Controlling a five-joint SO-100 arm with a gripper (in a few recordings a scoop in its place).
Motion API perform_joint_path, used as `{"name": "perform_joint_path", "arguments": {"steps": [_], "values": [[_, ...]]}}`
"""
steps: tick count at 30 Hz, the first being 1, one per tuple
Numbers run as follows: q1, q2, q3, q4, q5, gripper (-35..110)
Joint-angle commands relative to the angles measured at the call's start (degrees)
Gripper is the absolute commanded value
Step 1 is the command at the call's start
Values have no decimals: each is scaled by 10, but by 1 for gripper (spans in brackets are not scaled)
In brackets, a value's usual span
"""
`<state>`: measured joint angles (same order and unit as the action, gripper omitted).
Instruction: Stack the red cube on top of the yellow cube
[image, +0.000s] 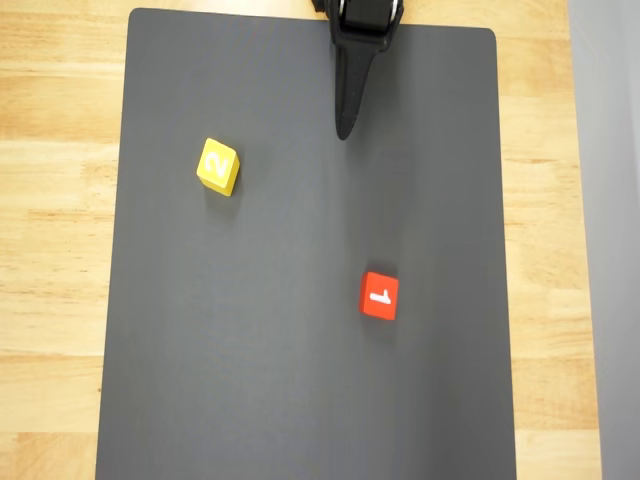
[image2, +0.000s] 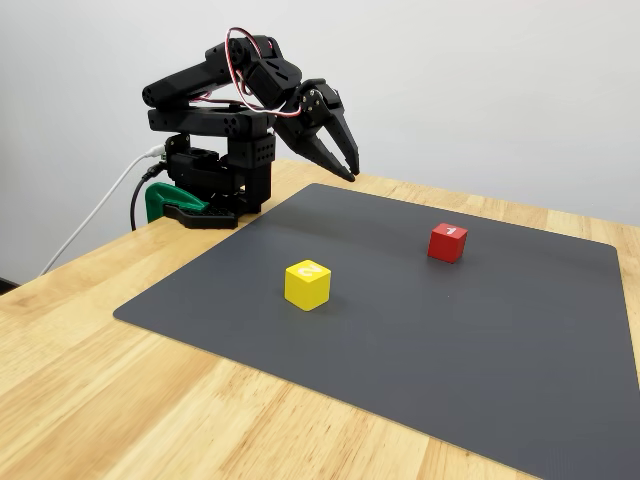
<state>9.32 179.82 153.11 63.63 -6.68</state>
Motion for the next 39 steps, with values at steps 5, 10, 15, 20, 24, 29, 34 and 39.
{"name": "perform_joint_path", "arguments": {"steps": [5, 10, 15, 20, 24, 29, 34, 39], "values": [[-2, 3, 0, -4, -22, 13], [-6, 3, 0, -4, -28, 13], [-14, 3, 1, -5, -68, 23], [-18, 3, 1, -8, -80, 23], [-19, 3, 1, -23, -77, 23], [-27, 2, -10, -39, -86, 23], [-32, -120, -57, -87, -67, 23], [-22, -408, -183, -196, -38, 23]]}}
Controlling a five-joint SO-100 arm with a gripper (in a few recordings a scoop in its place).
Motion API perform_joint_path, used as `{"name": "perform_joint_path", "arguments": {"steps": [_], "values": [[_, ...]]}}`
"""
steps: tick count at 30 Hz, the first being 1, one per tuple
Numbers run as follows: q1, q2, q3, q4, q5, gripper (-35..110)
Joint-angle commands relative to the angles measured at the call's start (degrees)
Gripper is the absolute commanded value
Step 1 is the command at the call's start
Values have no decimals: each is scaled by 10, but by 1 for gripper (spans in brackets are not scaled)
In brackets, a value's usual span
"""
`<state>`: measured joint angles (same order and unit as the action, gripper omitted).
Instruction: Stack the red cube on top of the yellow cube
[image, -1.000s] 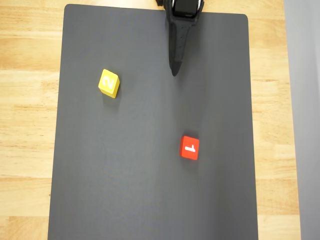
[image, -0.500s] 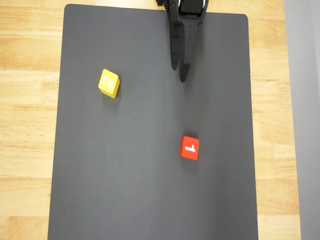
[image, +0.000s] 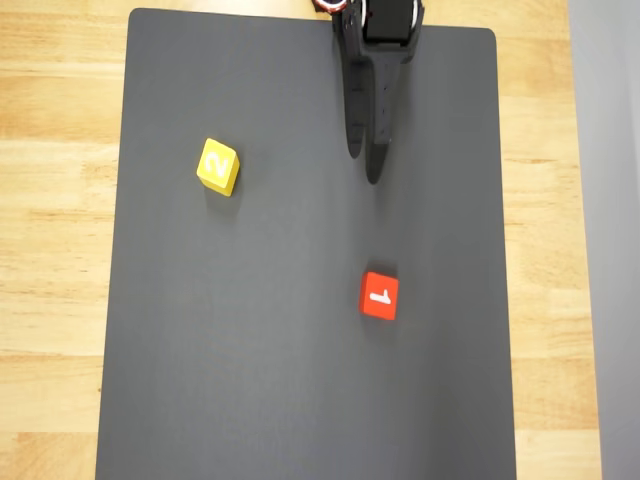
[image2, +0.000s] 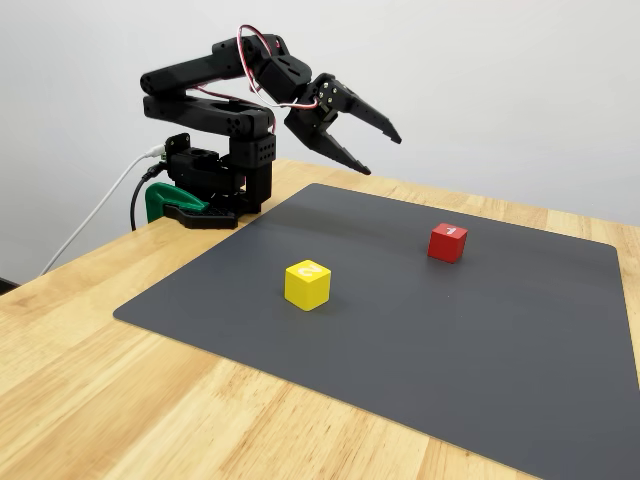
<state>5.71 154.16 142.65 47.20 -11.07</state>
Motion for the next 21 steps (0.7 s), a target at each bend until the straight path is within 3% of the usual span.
{"name": "perform_joint_path", "arguments": {"steps": [1, 5, 21], "values": [[17, -195, -102, -44, 9, 23], [20, -323, -168, -65, 25, 23], [0, -519, -285, -60, 41, 21]]}}
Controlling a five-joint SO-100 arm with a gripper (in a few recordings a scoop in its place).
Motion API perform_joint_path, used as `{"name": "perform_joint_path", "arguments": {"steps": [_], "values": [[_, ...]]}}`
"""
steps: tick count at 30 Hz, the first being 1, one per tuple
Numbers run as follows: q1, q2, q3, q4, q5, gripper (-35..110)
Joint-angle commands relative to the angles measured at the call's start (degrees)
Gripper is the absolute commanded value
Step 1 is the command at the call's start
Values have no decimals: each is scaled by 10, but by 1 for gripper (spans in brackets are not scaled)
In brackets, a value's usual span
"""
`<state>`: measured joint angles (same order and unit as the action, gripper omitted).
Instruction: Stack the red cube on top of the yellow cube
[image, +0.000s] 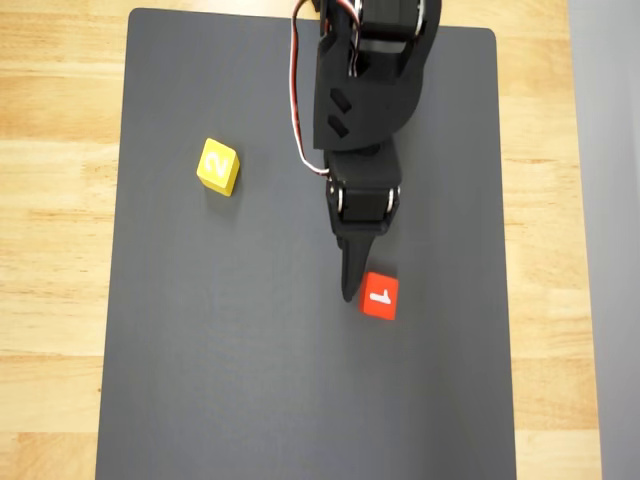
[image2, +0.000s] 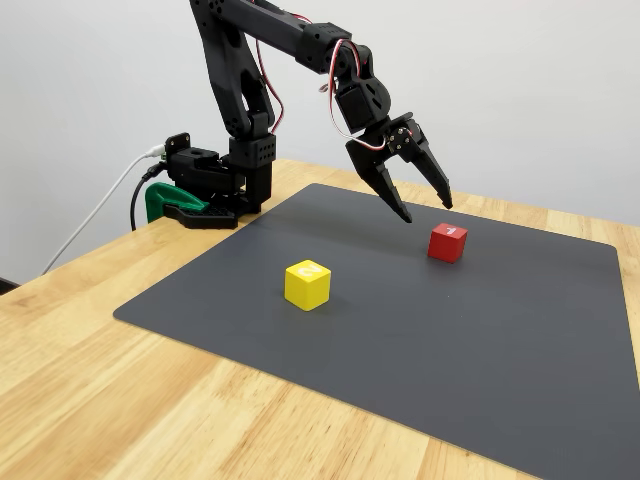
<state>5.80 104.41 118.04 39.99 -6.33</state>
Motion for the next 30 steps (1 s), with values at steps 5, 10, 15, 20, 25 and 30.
{"name": "perform_joint_path", "arguments": {"steps": [5, 10, 15, 20, 25, 30], "values": [[-18, -47, -74, 39, -17, 20], [-44, -93, -112, 54, -17, 20], [-47, -120, -134, 54, -11, 20], [-51, -156, -173, 66, -6, 21], [-54, -185, -207, 79, -4, 22], [-58, -196, -222, 92, -4, 23]]}}
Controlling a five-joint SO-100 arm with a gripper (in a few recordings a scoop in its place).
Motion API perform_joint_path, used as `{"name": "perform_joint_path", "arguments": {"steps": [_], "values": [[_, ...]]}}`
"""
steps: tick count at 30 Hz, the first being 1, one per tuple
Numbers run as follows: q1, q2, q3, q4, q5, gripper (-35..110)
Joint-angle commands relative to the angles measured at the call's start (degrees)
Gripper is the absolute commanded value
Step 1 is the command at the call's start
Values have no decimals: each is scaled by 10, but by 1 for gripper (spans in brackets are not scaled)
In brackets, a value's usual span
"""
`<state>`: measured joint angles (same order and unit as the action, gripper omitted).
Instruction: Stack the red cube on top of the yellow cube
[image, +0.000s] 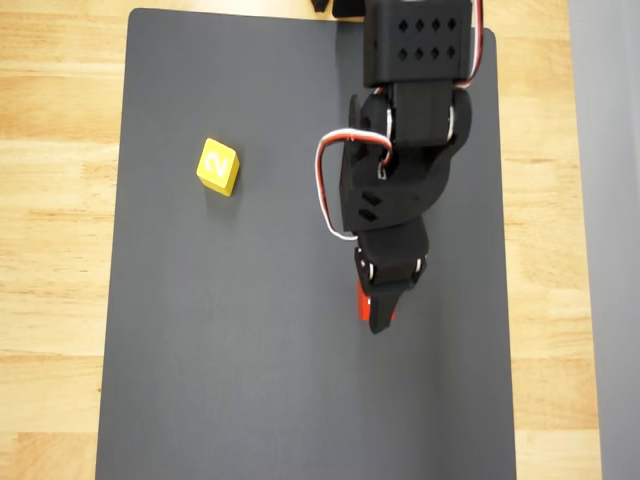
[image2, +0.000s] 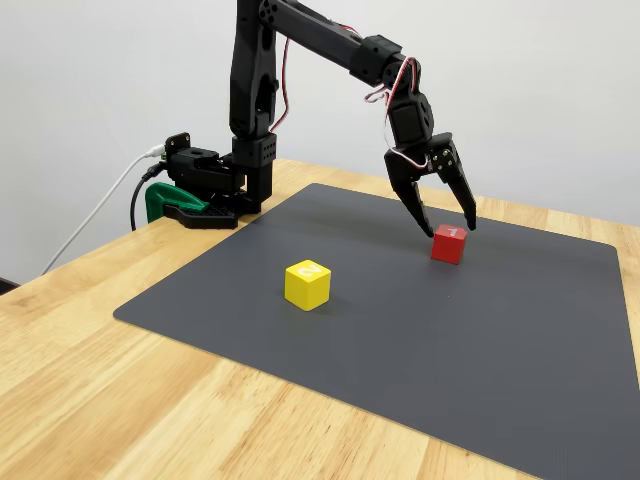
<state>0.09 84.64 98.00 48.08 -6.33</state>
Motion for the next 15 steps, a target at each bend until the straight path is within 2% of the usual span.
{"name": "perform_joint_path", "arguments": {"steps": [1, 15], "values": [[-1, -4, -29, 16, -4, 23], [-3, -41, -77, 49, -7, 17]]}}
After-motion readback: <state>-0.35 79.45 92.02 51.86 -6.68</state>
